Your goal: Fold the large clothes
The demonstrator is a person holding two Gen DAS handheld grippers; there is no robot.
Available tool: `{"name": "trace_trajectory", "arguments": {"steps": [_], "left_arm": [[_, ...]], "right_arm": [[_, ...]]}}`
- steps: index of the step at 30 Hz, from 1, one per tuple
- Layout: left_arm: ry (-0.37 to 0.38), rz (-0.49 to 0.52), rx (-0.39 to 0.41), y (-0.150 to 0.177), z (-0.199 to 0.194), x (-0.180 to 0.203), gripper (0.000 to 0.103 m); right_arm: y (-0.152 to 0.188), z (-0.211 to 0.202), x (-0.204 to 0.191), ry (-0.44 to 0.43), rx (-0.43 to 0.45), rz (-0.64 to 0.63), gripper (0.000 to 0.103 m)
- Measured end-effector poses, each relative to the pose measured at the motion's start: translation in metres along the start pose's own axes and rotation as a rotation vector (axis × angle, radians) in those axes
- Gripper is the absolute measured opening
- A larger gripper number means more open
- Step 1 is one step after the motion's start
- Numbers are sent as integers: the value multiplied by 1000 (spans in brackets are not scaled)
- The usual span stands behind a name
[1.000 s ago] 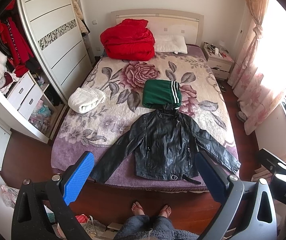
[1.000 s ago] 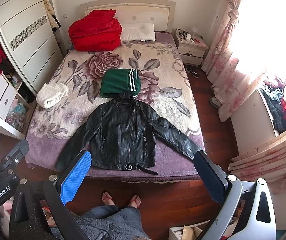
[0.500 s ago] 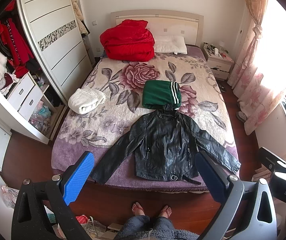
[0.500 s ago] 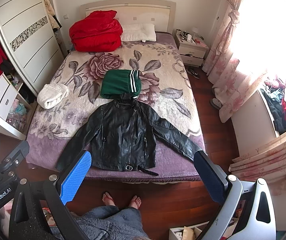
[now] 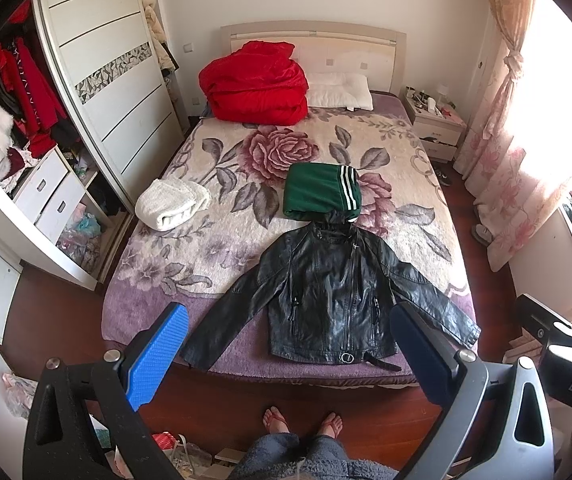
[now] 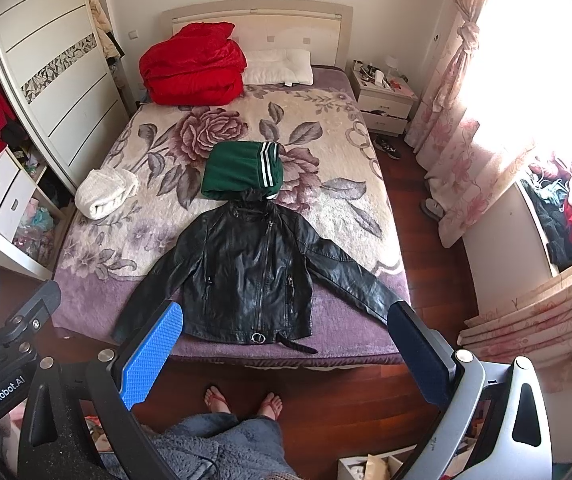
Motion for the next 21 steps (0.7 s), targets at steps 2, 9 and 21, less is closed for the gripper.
{"name": "trace_trajectory", "arguments": {"steps": [2, 9, 21], "left_arm": [[1, 0, 0, -1, 0, 1, 103], [3, 0, 0, -2, 0, 4, 103], [-8, 41, 46, -23, 44, 1, 103]], "right_arm": [[-3, -1, -3, 1, 1, -2, 103], [3, 2, 0, 1, 1, 0, 103], [-22, 28, -3, 21, -11, 78, 103]]}}
Point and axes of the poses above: each gripper's, at about its wrist camera, not at the fingertips, and z roughly the way its jaws point, x to its right, y to its underside, the point moved 5 cm from there along z, roughly the way its jaws point, and after that the axes turned 4 degrees about x, right-handed, at the moved point
